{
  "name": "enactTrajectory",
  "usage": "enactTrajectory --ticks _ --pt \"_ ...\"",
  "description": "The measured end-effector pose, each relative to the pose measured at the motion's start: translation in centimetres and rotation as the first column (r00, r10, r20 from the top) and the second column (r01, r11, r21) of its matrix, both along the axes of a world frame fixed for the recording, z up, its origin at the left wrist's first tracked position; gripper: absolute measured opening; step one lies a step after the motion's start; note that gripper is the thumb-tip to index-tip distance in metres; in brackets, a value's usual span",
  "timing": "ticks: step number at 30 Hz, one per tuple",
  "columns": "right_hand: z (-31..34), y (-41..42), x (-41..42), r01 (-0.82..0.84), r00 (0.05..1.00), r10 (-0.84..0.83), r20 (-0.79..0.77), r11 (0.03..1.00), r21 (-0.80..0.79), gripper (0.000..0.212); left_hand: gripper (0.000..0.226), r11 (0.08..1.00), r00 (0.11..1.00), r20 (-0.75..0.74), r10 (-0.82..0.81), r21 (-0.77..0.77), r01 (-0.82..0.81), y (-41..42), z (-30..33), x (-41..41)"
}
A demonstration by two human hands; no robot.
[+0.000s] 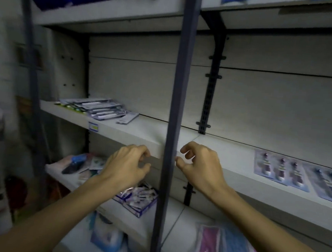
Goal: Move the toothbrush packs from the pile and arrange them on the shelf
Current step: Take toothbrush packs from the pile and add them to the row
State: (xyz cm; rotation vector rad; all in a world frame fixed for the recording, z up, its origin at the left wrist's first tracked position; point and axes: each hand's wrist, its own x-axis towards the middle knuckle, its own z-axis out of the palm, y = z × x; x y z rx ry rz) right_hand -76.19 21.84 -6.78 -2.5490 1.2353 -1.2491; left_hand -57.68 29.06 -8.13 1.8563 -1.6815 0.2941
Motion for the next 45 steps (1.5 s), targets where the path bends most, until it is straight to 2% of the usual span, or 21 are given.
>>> enactTrajectory --ticks 9,20,26,31,38,42,45 --pt "0.9 2.0 16.3 -0.079 0.995 0.073 -0.066 0.993 -0.090 0.029 0.031 0.983 0.980 0.093 0.179 0.018 -0.181 4.4 1.1 17.2" --pt "0.0 0.7 28.3 -0.028 0.990 0.009 -0.140 0.990 -0.137 0.030 0.031 0.985 0.978 0.134 0.161 0.042 -0.168 4.3 0.4 29.1" --pt "-0.1 -2.7 32.8 0.018 0.985 -0.040 -0.167 0.991 -0.132 0.029 0.032 0.981 0.974 0.159 0.163 0.080 -0.177 2.2 -1.0 34.6" --pt "0.0 -6.4 39.9 0.011 0.989 -0.024 -0.145 0.996 -0.094 0.029 0.033 0.972 0.965 0.177 0.195 0.094 -0.214 -0.9 -1.0 40.8" --pt "1.7 -11.5 49.3 0.008 0.994 -0.020 -0.109 0.994 -0.108 0.027 0.033 0.973 0.953 0.231 0.197 0.069 -0.218 -6.6 2.7 50.2" --pt "1.9 -14.5 52.4 0.039 0.996 -0.043 -0.072 0.997 -0.063 0.026 0.034 0.985 0.961 0.236 0.144 0.055 -0.161 -10.2 3.1 53.0" --pt "1.5 -15.9 53.7 0.065 0.991 -0.069 -0.113 0.997 -0.036 0.026 0.034 0.992 0.968 0.233 0.091 0.069 -0.110 -12.7 2.8 54.5"
